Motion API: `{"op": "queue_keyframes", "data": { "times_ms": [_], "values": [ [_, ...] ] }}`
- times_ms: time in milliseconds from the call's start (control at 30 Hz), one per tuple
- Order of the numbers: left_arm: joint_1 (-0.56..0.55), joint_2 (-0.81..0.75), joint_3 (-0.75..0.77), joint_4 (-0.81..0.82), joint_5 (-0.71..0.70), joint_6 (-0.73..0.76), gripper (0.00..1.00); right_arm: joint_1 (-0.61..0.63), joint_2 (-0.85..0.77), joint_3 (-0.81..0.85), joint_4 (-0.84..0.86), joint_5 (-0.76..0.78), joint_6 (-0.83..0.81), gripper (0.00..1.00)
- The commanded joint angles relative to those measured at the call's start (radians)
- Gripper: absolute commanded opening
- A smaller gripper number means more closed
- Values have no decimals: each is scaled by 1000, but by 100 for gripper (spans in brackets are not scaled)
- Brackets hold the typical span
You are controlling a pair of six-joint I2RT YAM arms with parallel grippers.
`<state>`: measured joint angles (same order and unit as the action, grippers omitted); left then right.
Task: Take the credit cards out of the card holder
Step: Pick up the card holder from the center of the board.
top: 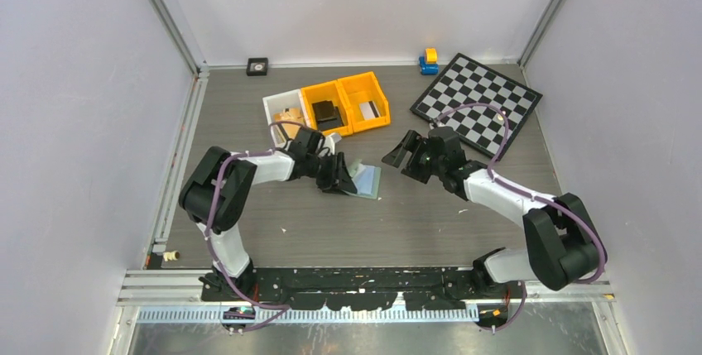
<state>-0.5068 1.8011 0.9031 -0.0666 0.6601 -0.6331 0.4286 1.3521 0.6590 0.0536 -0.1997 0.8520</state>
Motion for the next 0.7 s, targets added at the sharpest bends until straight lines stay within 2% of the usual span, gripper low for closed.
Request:
{"op": "queue_keyframes", "data": {
  "times_ms": [0,133,200,367,500,600,667],
  "values": [
    [39,-67,-46,166,39,-93,12,-5,22,5,61,-46,20,81],
    [82,-85,-102,262,61,-149,9,-4,113,13,99,-98,46,81],
    [89,-88,-110,277,64,-159,8,-2,168,16,135,-134,65,78],
    [91,-84,-99,234,37,-144,9,6,288,38,191,-188,86,67],
    [91,-70,-86,192,11,-125,13,33,367,67,212,-209,92,65],
    [88,-51,-54,127,-20,-92,22,71,440,113,209,-211,83,59],
    [83,-49,-36,77,-60,-64,35,84,465,132,203,-209,80,53]
  ]
}}
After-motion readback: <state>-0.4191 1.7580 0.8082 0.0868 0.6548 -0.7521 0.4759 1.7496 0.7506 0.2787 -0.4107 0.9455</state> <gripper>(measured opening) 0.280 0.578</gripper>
